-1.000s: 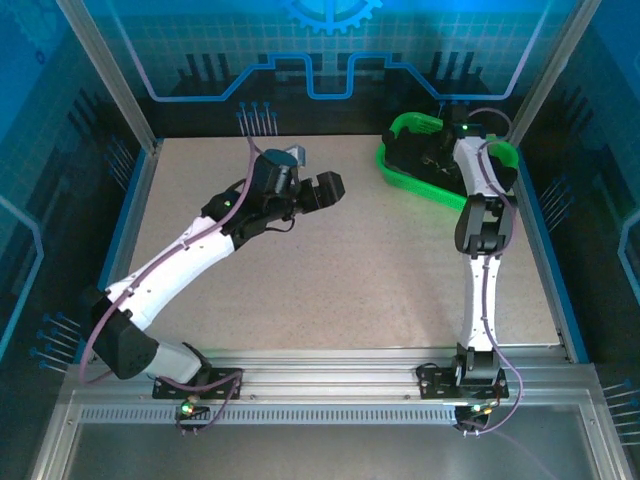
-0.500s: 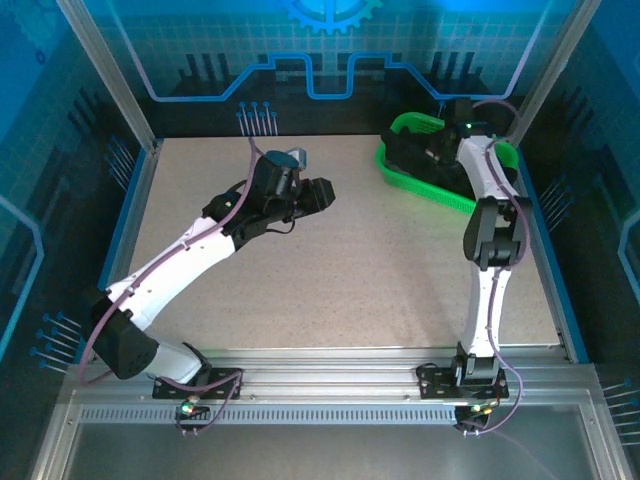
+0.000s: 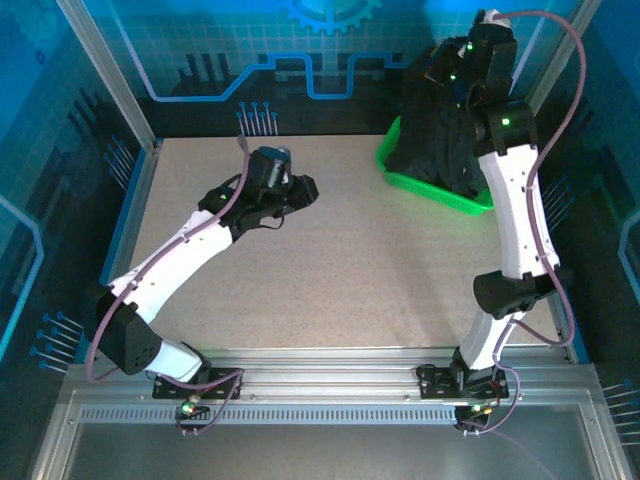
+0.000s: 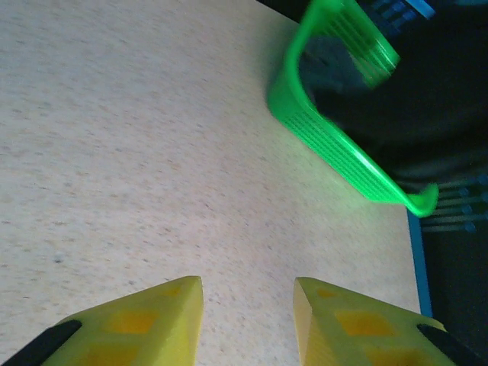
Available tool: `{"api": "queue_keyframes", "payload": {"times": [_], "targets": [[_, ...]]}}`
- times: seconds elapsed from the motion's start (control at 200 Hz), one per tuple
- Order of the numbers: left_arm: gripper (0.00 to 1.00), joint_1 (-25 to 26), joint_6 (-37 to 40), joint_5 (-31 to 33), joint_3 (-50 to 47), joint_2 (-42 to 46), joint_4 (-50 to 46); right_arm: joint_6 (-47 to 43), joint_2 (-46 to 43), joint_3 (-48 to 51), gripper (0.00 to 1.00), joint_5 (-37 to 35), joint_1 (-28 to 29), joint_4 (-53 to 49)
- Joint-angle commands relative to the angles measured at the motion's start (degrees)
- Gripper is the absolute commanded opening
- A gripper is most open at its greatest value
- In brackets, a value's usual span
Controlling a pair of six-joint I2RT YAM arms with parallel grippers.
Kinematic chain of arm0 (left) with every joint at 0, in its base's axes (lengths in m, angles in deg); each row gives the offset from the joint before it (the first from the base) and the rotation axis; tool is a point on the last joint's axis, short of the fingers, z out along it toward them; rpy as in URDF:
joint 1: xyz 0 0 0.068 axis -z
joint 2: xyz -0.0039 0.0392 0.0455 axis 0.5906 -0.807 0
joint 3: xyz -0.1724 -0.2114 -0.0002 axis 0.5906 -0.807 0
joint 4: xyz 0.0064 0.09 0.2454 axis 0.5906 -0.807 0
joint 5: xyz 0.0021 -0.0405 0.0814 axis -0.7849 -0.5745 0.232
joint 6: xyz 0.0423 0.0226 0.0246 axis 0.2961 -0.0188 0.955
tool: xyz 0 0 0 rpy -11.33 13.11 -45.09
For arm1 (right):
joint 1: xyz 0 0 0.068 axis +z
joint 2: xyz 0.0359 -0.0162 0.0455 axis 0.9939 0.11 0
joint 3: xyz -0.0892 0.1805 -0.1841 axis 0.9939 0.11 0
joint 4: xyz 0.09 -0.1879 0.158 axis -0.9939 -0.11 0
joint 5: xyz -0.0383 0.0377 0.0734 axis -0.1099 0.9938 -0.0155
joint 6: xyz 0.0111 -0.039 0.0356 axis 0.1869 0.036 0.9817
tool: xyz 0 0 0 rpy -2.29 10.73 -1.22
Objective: Fold and stack the t-shirts
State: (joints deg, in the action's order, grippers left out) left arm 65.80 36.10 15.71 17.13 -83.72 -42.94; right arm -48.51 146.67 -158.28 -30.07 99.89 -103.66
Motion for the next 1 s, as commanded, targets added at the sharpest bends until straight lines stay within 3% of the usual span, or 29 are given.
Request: {"api": "queue_keyframes", "payload": {"times": [0.0,0.225,0.395,0.475,0.55,0.62,0.71,0.805,0.995], "targets": [[0.37,-3.81,-2.63,3.61,-1.05,4.10,-4.70,-3.43,-0.69,-6.44,0.00,-1.62,6.94,2.17],[0.38,-10.79,-5.20,7.86,-4.49,9.69,-9.98,1.40,7.64,-5.31,0.00,-0.92,21.37,-3.11],[0.41,-12.80,-6.51,9.04,-8.81,14.73,-13.45,5.53,20.18,-5.91,0.00,9.86,27.46,-5.93],[0.43,-12.82,-7.47,9.06,-11.17,17.20,-15.10,6.69,27.17,-11.61,0.27,18.38,27.85,-11.04],[0.45,-12.82,-8.70,8.37,-13.67,19.53,-16.36,5.59,30.51,-16.46,0.50,20.30,27.96,-17.63],[0.47,-12.75,-9.92,5.70,-16.38,21.28,-16.08,3.18,29.17,-13.30,0.59,19.19,27.21,-19.33],[0.52,-12.09,-10.65,0.08,-19.34,21.37,-14.23,1.43,20.71,2.59,0.63,17.71,24.36,-13.20],[0.58,-8.97,-11.65,-4.49,-20.46,17.56,-12.95,3.83,12.13,20.23,0.61,18.00,17.99,-6.56],[0.63,0.36,-17.41,-8.18,-15.95,3.07,-4.21,5.92,5.13,38.60,0.52,16.72,6.10,-8.17]]}}
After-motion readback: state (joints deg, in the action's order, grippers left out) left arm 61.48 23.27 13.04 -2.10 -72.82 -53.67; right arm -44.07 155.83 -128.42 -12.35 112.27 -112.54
